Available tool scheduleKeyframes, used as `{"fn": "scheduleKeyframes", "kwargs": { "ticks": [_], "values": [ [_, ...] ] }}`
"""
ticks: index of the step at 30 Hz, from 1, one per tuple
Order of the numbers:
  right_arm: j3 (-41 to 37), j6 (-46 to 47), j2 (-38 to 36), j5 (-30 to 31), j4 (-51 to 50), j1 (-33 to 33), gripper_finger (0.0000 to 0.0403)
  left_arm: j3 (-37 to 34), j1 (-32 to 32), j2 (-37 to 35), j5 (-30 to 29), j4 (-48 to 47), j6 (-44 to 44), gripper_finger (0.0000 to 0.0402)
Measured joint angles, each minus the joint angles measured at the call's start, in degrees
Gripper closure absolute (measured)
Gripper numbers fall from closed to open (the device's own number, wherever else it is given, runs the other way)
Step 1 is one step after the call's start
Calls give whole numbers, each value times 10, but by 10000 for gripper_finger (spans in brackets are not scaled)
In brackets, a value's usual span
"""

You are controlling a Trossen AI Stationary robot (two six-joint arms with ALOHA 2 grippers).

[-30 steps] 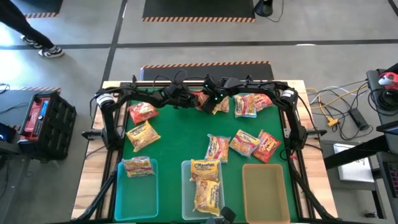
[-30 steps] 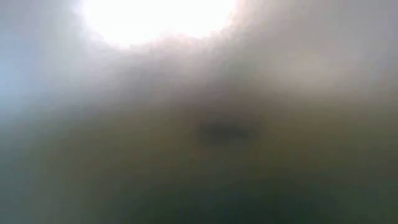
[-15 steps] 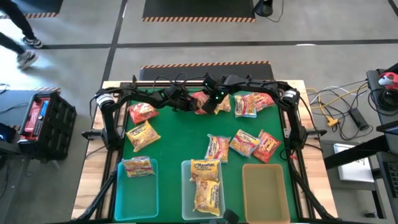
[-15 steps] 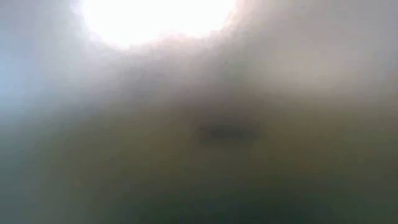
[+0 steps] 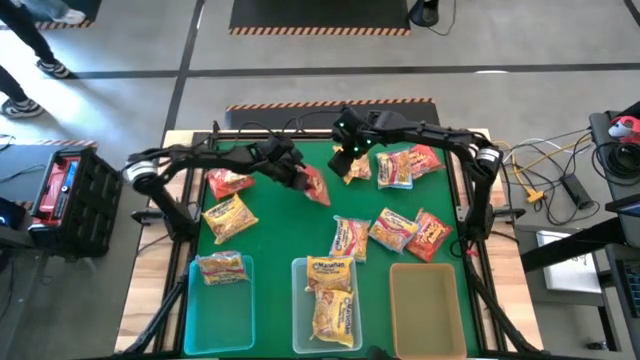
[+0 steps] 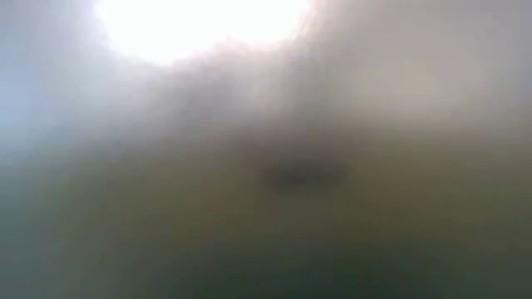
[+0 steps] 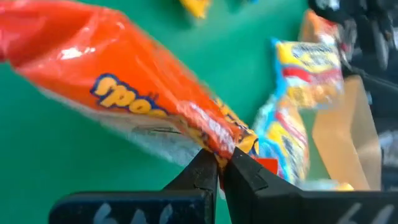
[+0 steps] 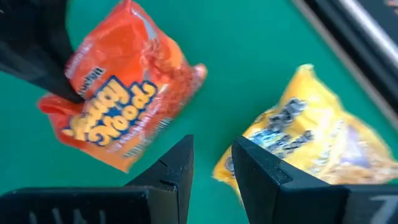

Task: Sort Maruchan noodles
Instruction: Put the orange noodle pack into the orange bin

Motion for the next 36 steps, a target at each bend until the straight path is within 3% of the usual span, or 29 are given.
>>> {"fn": "scheduleKeyframes", "kwargs": {
  "ticks": [7,12,16,24,28,36],
  "values": [
    [0,3,0,-138,6,5,301,0,-11,-71,2,-77,70,401],
    [0,-23,-1,-222,24,8,274,0,-30,-77,49,-153,139,401],
    [-1,-81,-1,-229,38,18,239,0,-42,-74,65,-199,185,401],
    [-1,-215,-1,-228,97,48,179,4,-69,-74,109,-200,238,401],
    [-1,-273,0,-220,122,56,168,11,-91,-74,109,-193,263,401],
    [-2,-290,15,-224,122,70,167,18,-114,-74,82,-124,278,401]
  ]
}}
